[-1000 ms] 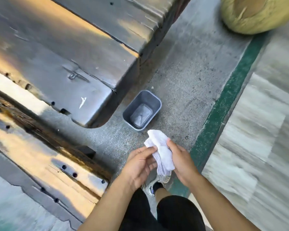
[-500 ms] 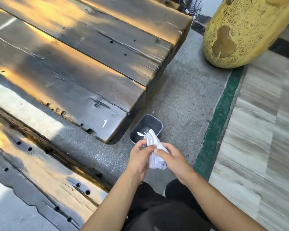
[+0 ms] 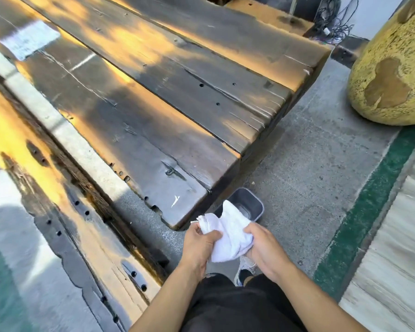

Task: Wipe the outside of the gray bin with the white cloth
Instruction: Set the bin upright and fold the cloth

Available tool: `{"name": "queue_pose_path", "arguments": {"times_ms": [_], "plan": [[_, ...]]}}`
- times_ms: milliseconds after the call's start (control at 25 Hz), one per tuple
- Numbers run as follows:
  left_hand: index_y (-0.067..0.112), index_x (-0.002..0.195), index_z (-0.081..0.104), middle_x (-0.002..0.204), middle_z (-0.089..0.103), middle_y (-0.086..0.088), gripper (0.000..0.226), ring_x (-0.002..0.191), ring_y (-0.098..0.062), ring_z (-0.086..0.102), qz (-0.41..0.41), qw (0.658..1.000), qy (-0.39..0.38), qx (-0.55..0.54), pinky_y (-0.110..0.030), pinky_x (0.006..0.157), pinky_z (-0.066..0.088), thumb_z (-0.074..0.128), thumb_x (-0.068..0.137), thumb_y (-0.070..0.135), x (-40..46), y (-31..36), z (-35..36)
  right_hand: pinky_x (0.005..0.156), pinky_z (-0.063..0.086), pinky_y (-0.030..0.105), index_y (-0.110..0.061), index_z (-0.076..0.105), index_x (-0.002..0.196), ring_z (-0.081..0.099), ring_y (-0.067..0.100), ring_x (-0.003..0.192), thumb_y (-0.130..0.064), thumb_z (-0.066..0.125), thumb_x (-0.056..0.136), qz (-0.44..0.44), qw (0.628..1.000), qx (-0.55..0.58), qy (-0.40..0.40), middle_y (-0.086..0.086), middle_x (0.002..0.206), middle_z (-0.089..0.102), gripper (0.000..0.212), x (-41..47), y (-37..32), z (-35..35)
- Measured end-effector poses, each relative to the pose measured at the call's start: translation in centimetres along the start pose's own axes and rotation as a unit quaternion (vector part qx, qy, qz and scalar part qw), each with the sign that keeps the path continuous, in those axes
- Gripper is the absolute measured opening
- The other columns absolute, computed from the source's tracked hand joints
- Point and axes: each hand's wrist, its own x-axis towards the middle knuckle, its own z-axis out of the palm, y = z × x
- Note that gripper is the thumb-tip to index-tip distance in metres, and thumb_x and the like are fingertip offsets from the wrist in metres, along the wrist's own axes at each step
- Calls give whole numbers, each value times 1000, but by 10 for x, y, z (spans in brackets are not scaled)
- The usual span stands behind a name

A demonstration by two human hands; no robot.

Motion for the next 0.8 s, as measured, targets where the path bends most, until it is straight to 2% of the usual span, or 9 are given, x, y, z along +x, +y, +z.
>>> {"name": "queue_pose_path", "arguments": {"times_ms": [80,160,240,360,440,520,640,720,800], "plan": [[10,106,65,105,76,-16,33,96,-35,74,10,999,35,-7,-53,85,62,66,80,-9,5,16,0,100,46,65,13,56,114,67,42,110,-18,54,81,13,1000,-5,-22,37,123,58,45,18,-19,1],[11,109,64,107,76,-17,35,99,-38,74,14,998,64,-20,-61,88,60,61,80,-8,11,26,0,96,51,62,18,51,112,65,35,98,-12,55,82,14,998,-29,-47,40,124,53,44,35,-37,4],[10,115,61,110,74,-16,37,103,-37,72,3,995,85,-59,-61,90,59,58,84,-10,17,32,-2,91,57,55,18,58,109,68,38,100,-4,51,87,21,995,-72,-68,38,122,57,32,52,-52,7],[7,119,57,119,70,-19,35,110,-40,69,-27,982,110,-148,-65,94,55,56,90,-12,28,34,-15,86,60,51,13,67,106,71,39,98,6,48,91,38,987,-118,-101,36,114,66,25,72,-66,21],[8,124,55,122,68,-18,38,112,-40,68,-44,976,114,-178,-65,92,56,53,92,-13,39,35,-24,81,61,47,7,70,105,71,39,100,8,47,91,50,981,-146,-113,29,111,71,27,85,-71,36],[11,128,54,125,67,-17,43,111,-39,68,-43,974,111,-191,-60,83,61,50,93,-14,52,40,-33,76,61,42,2,71,107,72,37,100,10,46,90,56,978,-173,-106,24,110,73,31,100,-74,51],[16,131,54,124,68,-13,48,107,-36,69,-42,972,99,-210,-50,73,64,49,94,-14,83,53,-58,80,61,45,-1,70,112,71,33,98,11,47,90,60,974,-200,-89,22,110,74,33,129,-82,87],[18,129,56,122,69,-11,50,105,-34,69,-21,973,104,-205,-49,75,63,49,93,-16,97,62,-65,90,58,52,0,69,109,70,32,97,14,48,89,50,972,-215,-76,21,109,73,31,138,-88,104],[21,124,59,124,69,-11,53,107,-33,68,-5,977,122,-178,-54,87,61,50,89,-18,119,72,-82,91,55,52,-3,68,105,67,30,90,18,49,88,35,968,-243,-52,20,104,71,32,156,-90,130]]}}
